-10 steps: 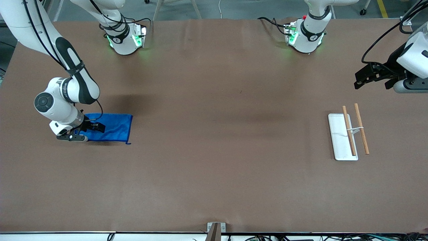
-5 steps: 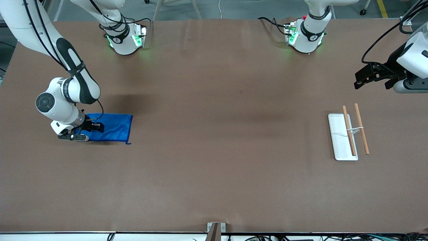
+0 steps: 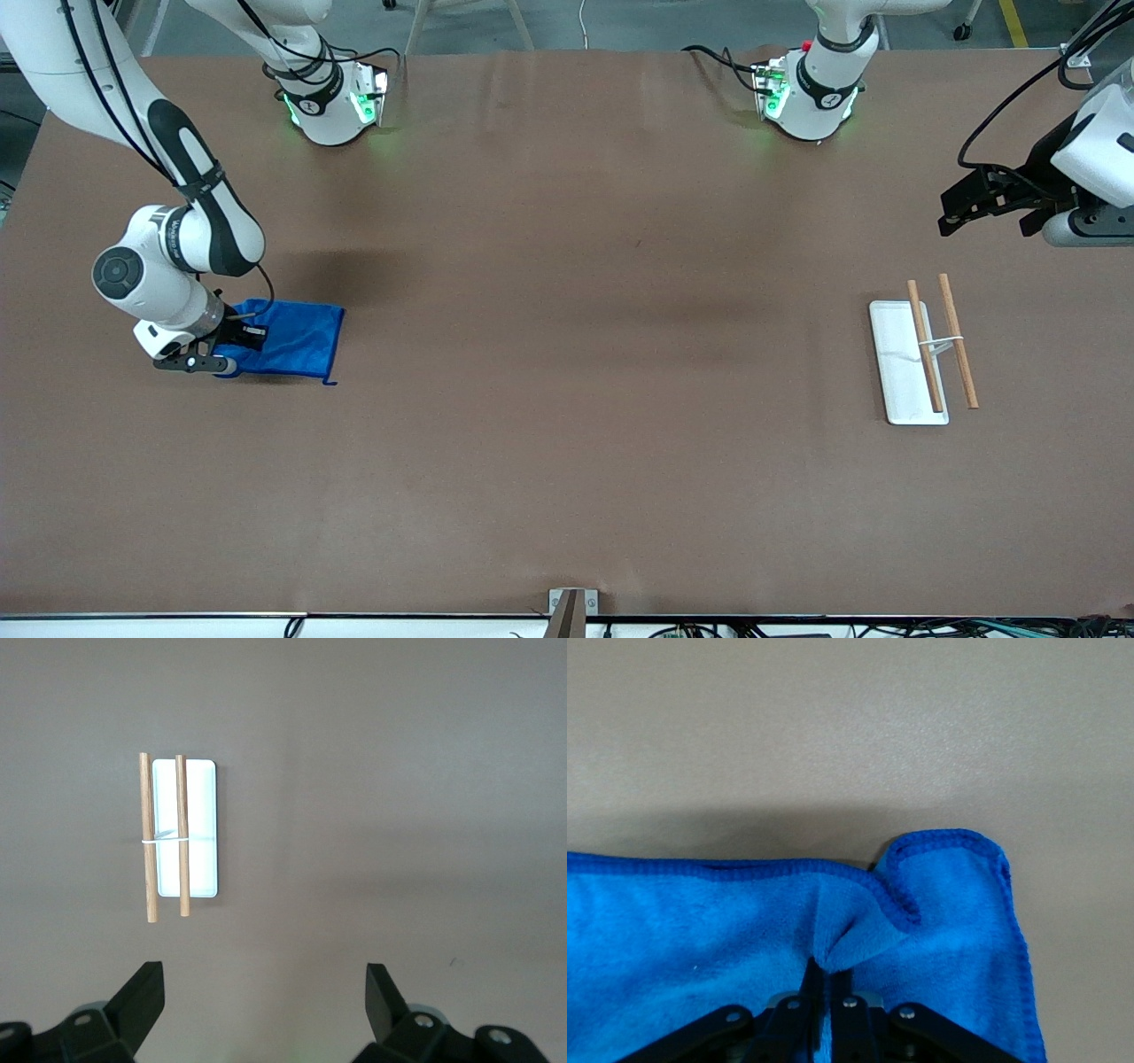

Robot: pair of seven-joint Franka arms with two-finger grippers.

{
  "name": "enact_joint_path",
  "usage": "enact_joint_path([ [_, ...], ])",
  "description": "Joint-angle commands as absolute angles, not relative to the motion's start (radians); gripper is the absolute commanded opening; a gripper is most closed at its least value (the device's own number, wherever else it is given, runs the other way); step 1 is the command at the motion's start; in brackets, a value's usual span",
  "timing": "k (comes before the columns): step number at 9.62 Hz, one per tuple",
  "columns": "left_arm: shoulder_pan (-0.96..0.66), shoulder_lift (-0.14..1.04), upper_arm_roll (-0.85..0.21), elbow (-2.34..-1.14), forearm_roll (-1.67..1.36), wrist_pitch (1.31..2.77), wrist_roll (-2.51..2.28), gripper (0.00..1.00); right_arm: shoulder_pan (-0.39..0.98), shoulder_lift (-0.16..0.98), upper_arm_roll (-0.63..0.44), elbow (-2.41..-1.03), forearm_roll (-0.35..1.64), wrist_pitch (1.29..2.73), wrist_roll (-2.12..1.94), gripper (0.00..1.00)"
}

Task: Right arm passes towel to left arm to hang
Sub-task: 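Lift the towel with the right gripper while the left gripper approaches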

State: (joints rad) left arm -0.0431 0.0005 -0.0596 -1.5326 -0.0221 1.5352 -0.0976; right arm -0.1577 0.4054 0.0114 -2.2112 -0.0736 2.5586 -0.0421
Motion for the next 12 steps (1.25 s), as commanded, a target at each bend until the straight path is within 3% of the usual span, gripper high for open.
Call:
enact_joint_path([
  [1,-0.049,0.023,-0.061,-1.536,0.002,1.532,-0.104,1.00,-0.127,0.307,0.058,-2.080,-0.040,2.269,0.052,0.01],
  [3,-0.049,0.023,-0.061,-1.536,0.002,1.532,-0.104,1.00,-0.126,0.304,0.151,-1.871,0.061,2.001,0.096,0.01],
  [6,-0.051,0.026,-0.063,-1.536,0.002,1.532,-0.104,1.00,-0.115,0.308,0.331,-1.735,0.190,1.937,0.229,0.01],
  [8,-0.051,0.029,-0.063,-1.534,-0.006,1.531,-0.106,1.00,-0.097,0.325,0.463,-1.700,0.271,2.030,0.302,0.01],
  [12,-0.046,0.026,-0.077,-1.552,-0.041,1.529,-0.086,1.00,-0.069,0.443,0.694,-1.720,0.538,2.404,0.295,0.01],
])
